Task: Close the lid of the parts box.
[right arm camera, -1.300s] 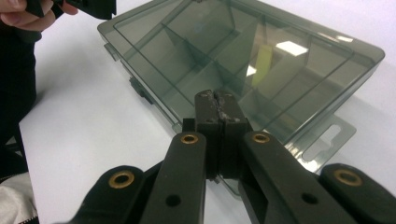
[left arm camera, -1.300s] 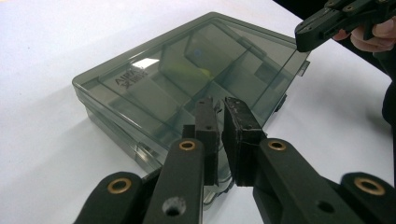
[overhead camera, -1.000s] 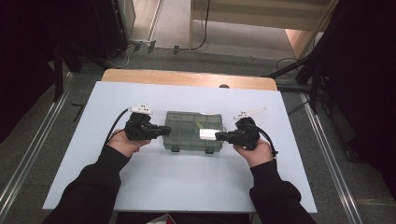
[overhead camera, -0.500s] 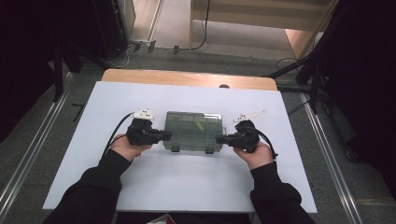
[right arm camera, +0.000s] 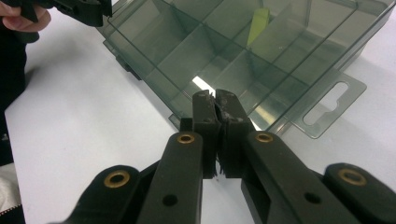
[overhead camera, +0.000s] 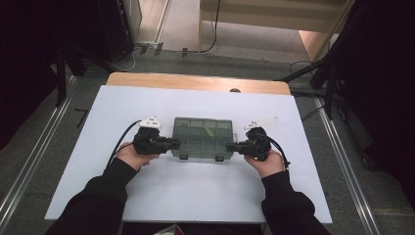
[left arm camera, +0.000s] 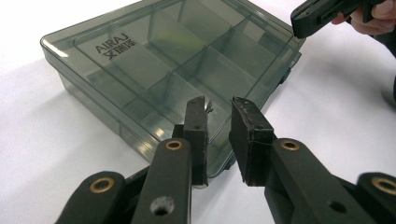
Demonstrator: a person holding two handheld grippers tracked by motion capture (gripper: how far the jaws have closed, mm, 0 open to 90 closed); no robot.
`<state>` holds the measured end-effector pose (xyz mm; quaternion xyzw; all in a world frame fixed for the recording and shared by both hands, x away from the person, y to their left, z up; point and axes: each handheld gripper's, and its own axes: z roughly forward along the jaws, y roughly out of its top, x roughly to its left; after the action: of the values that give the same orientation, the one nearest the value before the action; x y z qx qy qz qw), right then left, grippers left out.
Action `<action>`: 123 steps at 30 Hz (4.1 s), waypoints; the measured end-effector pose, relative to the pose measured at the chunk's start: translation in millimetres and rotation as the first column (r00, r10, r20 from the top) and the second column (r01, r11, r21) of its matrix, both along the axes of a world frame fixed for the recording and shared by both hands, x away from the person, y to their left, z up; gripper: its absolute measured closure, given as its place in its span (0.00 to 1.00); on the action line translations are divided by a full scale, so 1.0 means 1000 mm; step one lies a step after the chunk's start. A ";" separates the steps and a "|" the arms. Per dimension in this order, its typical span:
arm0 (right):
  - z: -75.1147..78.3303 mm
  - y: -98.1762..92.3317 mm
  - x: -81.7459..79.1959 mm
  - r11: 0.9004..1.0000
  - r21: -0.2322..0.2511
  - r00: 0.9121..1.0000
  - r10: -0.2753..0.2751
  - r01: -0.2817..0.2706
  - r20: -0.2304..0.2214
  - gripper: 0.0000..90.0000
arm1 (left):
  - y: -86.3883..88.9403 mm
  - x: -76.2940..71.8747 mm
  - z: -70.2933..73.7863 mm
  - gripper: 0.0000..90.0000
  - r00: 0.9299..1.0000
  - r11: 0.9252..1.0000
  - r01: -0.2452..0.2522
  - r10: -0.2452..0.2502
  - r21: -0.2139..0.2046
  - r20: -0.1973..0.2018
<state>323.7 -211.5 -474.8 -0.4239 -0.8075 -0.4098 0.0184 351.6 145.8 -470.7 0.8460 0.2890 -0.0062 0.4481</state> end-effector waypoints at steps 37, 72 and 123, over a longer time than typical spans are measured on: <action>-0.003 0.001 -0.039 0.996 0.068 0.993 0.054 -0.062 0.108 0.34 | 0.025 -0.040 -0.001 0.35 0.999 0.999 0.037 -0.037 -0.015 0.019; -0.030 -0.019 -0.071 0.998 0.036 0.992 0.040 -0.044 0.123 0.24 | 0.057 -0.068 -0.014 0.30 0.998 0.999 0.019 -0.021 0.037 0.055; -0.031 -0.040 -0.077 1.000 0.021 0.989 -0.005 0.002 0.150 0.24 | 0.084 -0.068 -0.020 0.30 0.997 0.998 -0.044 0.041 0.045 0.071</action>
<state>246.4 -251.9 -506.1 -0.3933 -0.8014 -0.4491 -0.0385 283.4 229.6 -490.8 0.8496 0.2910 0.0397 0.4381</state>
